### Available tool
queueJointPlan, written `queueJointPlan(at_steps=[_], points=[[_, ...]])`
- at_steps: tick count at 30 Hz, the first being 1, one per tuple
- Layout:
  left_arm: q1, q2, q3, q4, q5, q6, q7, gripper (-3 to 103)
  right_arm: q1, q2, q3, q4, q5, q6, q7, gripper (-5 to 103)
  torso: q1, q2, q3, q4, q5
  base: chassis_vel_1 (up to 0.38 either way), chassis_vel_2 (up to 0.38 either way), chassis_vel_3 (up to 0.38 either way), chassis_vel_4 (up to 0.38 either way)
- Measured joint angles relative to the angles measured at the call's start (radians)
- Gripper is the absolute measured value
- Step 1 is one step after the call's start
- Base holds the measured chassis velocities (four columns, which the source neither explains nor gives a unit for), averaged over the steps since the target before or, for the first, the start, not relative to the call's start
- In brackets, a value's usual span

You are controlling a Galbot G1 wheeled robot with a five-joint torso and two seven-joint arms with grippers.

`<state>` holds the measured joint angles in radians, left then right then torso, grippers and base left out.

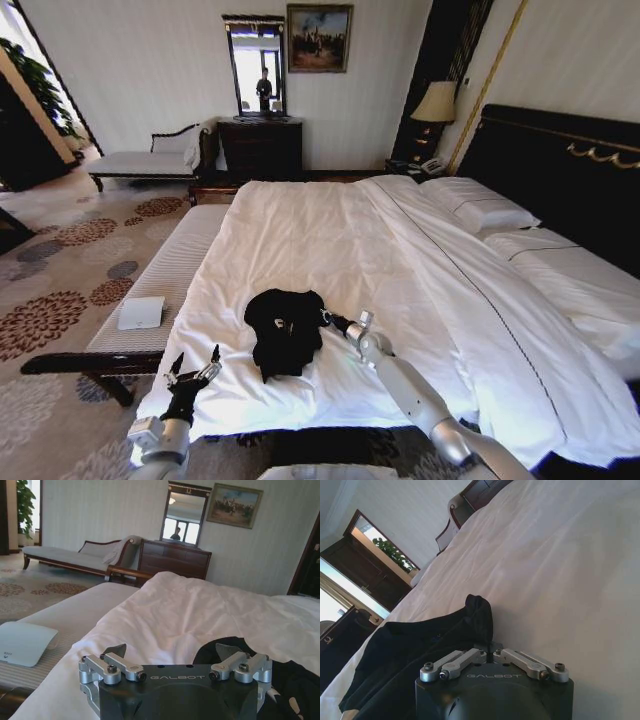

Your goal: Fold the clothes on the bed.

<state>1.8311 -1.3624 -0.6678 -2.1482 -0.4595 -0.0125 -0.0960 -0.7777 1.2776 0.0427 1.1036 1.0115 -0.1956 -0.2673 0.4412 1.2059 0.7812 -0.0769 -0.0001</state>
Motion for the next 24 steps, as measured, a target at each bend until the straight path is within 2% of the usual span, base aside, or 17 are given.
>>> queueJointPlan(at_steps=[4,6,8,10,12,14,17,18,20,23,24], points=[[-0.05,0.065,0.009,0.024,-0.033,0.022,-0.008,100,-0.01,-0.004,0.002,0.022,0.001,0.0,0.008,1,0.0,0.0,0.0,0.0,-0.0001,0.0,0.0,0.0,0.0],[-0.091,0.135,0.02,0.048,-0.088,0.022,-0.012,100,-0.018,-0.014,0.002,0.037,0.002,-0.001,0.014,1,0.0,0.0,0.0,-0.0002,-0.0002,0.0,0.0,0.0,0.0],[-0.103,0.155,0.023,0.053,-0.113,0.022,-0.016,100,-0.02,-0.017,0.002,0.04,0.002,-0.001,0.015,1,0.0,0.0,0.0,-0.0003,-0.0002,0.0,0.0,0.0,0.0],[-0.135,0.228,0.035,0.066,-0.198,0.04,-0.016,100,-0.022,-0.024,0.002,0.044,0.001,-0.001,0.02,1,0.0,0.0,0.0,-0.0001,0.0001,0.0,0.0,0.0,0.0],[-0.145,0.245,0.04,0.072,-0.213,0.044,-0.012,100,-0.022,-0.026,0.002,0.045,0.001,-0.001,0.022,1,0.0,0.0,0.0,0.0,0.0001,0.0,0.0,0.0,0.0],[-0.205,0.316,0.072,0.11,-0.26,0.052,-0.001,100,-0.022,-0.031,0.002,0.052,0.002,-0.002,0.031,1,0.0,0.0,0.0,-0.0001,0.0,0.0,0.0,0.0,0.0],[-0.273,0.37,0.115,0.157,-0.309,0.063,0.0,100,-0.022,-0.035,0.001,0.059,0.003,-0.004,0.036,1,0.0,0.0,0.0,-0.0001,0.0,0.0,0.0,0.0,0.0],[-0.273,0.37,0.115,0.157,-0.309,0.063,0.0,100,-0.022,-0.035,0.001,0.059,0.003,-0.004,0.036,1,0.0,0.0,0.0,-0.0001,0.0,0.0,0.0,0.0,0.0],[-0.347,0.414,0.174,0.216,-0.343,0.074,0.003,100,-0.026,-0.041,0.002,0.066,0.007,-0.004,0.039,1,0.0,0.0,0.0,-0.0001,-0.0001,0.0,0.0,0.0,0.0],[-0.451,0.446,0.254,0.309,-0.347,0.082,-0.003,100,-0.034,-0.045,0.008,0.071,0.008,-0.005,0.04,1,0.0,0.0,0.0,-0.0002,-0.0002,0.0,0.0,0.0,0.0],[-0.451,0.446,0.254,0.309,-0.347,0.082,-0.003,100,-0.034,-0.045,0.008,0.071,0.008,-0.005,0.04,1,0.0,0.0,0.0,-0.0002,-0.0002,0.0,0.0,0.0,0.0]])
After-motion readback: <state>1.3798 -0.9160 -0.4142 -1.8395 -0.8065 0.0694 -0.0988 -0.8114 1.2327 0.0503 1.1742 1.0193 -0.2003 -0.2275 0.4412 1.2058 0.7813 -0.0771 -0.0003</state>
